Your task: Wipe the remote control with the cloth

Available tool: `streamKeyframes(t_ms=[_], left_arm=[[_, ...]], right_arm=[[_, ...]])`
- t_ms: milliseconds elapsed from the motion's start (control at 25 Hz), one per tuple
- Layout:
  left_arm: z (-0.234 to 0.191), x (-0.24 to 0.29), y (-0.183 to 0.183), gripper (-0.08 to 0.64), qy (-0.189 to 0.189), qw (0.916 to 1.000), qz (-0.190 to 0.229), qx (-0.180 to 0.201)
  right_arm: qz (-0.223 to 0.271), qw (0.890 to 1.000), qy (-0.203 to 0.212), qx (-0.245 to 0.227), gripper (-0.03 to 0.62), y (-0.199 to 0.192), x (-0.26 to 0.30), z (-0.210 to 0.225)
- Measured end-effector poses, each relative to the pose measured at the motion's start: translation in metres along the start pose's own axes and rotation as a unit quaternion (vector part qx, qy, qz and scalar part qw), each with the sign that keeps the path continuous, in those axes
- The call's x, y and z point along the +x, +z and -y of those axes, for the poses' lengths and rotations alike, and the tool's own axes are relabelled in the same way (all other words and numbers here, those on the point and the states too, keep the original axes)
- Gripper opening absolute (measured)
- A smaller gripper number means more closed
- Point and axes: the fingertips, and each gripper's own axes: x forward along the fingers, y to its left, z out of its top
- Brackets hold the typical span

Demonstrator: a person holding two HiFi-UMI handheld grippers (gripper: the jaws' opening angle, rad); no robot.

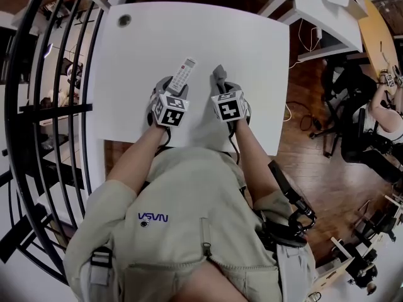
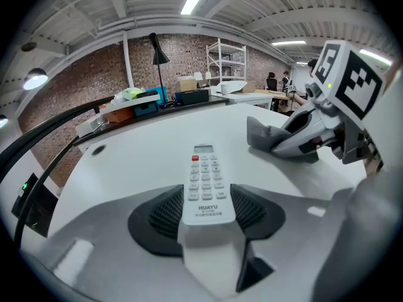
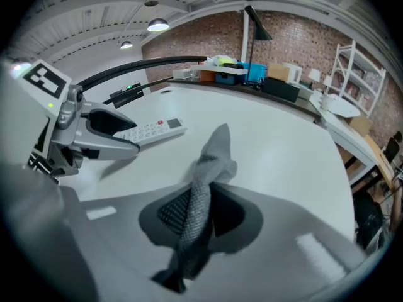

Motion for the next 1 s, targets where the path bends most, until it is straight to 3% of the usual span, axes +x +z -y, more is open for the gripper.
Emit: streamKeyframes(t_ms=[400,640,720,840,1000], left_arm=[[-0.001,0.001,-0.008,0.254,-0.01,0.9999,-0.003,-0.013],[-0.007,-0.051,0.026,0.263,-0.007,0.9959,0.07,-0.056],[-0.009,-0.078,0.046,0.216,0.004,0.9916,0.11,-0.069],[-0.015,-0.119,0.081,0.109,0.03,0.9819,0.172,-0.074],[-0.023,-0.174,0.123,0.005,0.062,0.9633,0.253,-0.065]], right_arm=[[0.03,0.999,0.015,0.015,0.189,0.002,-0.013,-0.009],[0.118,0.992,-0.016,0.05,0.199,0.033,-0.061,-0.004],[0.164,0.983,-0.036,0.071,0.169,0.05,-0.09,0.0],[0.228,0.966,-0.074,0.097,0.027,0.069,-0.134,0.012],[0.29,0.945,-0.1,0.116,0.005,0.088,-0.187,0.014]])
